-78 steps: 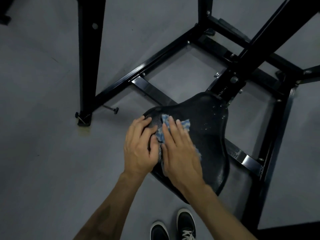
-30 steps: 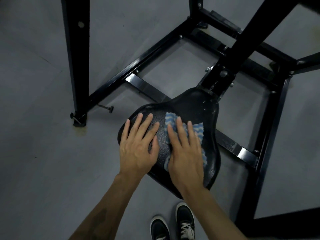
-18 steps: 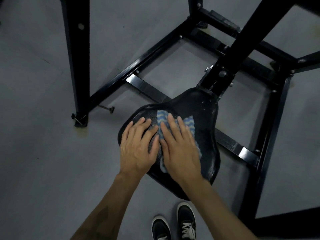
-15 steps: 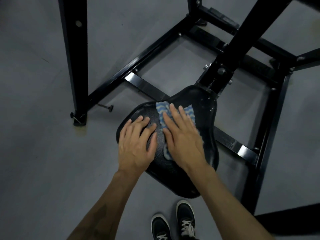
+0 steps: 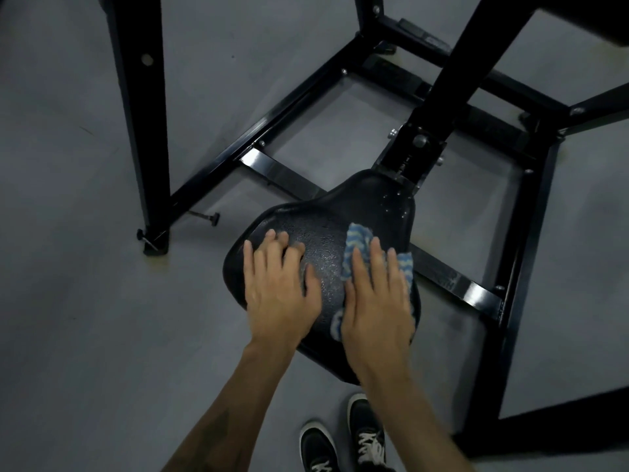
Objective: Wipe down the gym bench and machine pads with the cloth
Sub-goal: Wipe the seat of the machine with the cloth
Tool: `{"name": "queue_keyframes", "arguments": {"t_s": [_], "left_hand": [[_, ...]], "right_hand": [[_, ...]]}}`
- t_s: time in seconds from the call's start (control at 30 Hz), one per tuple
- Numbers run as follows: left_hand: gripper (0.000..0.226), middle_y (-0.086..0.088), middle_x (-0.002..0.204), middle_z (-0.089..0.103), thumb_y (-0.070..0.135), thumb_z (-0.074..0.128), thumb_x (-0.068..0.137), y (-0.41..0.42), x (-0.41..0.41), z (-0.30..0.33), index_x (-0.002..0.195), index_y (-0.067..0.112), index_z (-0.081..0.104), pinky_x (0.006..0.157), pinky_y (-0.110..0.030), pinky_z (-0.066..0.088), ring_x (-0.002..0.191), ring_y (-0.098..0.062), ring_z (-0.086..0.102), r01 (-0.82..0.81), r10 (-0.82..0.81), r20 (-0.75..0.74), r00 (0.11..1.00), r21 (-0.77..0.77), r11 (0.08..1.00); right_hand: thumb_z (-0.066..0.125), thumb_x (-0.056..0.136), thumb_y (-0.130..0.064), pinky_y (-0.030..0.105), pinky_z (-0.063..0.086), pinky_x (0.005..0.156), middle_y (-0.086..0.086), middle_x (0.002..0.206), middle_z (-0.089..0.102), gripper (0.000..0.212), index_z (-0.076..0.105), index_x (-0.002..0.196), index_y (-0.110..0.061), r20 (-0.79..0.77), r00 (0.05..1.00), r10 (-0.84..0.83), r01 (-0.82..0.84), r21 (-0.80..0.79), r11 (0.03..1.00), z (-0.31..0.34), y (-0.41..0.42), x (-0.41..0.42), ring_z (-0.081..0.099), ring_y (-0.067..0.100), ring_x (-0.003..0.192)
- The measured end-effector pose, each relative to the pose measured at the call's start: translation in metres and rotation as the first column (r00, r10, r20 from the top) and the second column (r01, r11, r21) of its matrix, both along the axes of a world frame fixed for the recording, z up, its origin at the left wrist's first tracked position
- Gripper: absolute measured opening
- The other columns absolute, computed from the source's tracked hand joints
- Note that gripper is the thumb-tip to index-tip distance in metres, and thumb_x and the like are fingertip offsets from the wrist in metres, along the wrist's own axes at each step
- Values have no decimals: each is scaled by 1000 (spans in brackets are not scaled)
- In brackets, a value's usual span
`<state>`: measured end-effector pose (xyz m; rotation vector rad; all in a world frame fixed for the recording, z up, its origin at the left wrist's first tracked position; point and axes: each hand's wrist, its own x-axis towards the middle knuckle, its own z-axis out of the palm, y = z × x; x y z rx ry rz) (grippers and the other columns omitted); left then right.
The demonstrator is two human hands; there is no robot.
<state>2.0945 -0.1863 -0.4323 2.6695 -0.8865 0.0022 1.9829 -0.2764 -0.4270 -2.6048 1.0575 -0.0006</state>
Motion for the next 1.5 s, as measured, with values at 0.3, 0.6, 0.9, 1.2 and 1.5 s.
{"name": "queue_keyframes", "arguments": {"t_s": [0.3, 0.6, 0.9, 1.2, 1.5], "left_hand": [[35, -11, 134, 64, 27, 52, 100, 1, 2, -7, 124, 10, 70, 115, -51, 39, 134, -28, 55, 219, -211, 106, 972, -74, 973], [38, -7, 139, 64, 34, 49, 103, 2, 2, -7, 126, 12, 70, 115, -51, 39, 137, -26, 53, 229, -218, 120, 968, -81, 970], [39, -8, 143, 60, 36, 50, 101, 2, 4, -5, 127, 17, 71, 117, -51, 35, 140, -28, 50, 212, -204, 127, 971, -55, 976], [36, -8, 141, 62, 25, 53, 98, 2, 4, -6, 128, 14, 70, 114, -51, 39, 138, -28, 52, 202, -193, 129, 973, -54, 978], [38, -9, 141, 61, 26, 54, 97, 1, 6, -5, 132, 18, 68, 116, -52, 36, 139, -29, 50, 201, -198, 107, 974, -22, 979]], "right_hand": [[31, 103, -29, 48, 25, 122, 4, 166, 21, 53, 36, 155, -19, 20, 1000, -15, 14, 9, 1000, -5, -17, -1, 16, 28, 154], [27, 105, -32, 44, 14, 125, -1, 167, 20, 52, 35, 155, -21, 68, 996, 66, -70, 60, 996, -7, -30, -2, 10, 22, 155], [34, 105, -28, 47, 19, 125, -1, 168, 15, 52, 33, 156, -20, 34, 992, 125, -126, 57, 990, -9, -29, 0, 6, 22, 156], [29, 105, -30, 46, 21, 124, 1, 167, 21, 52, 36, 155, -16, 47, 998, 35, -38, 53, 998, -11, -22, -6, 13, 23, 155], [24, 106, -34, 48, 20, 123, 4, 169, 11, 56, 23, 159, -15, -52, 998, 22, -20, 23, 1000, -8, -13, -5, 7, 25, 156]]}}
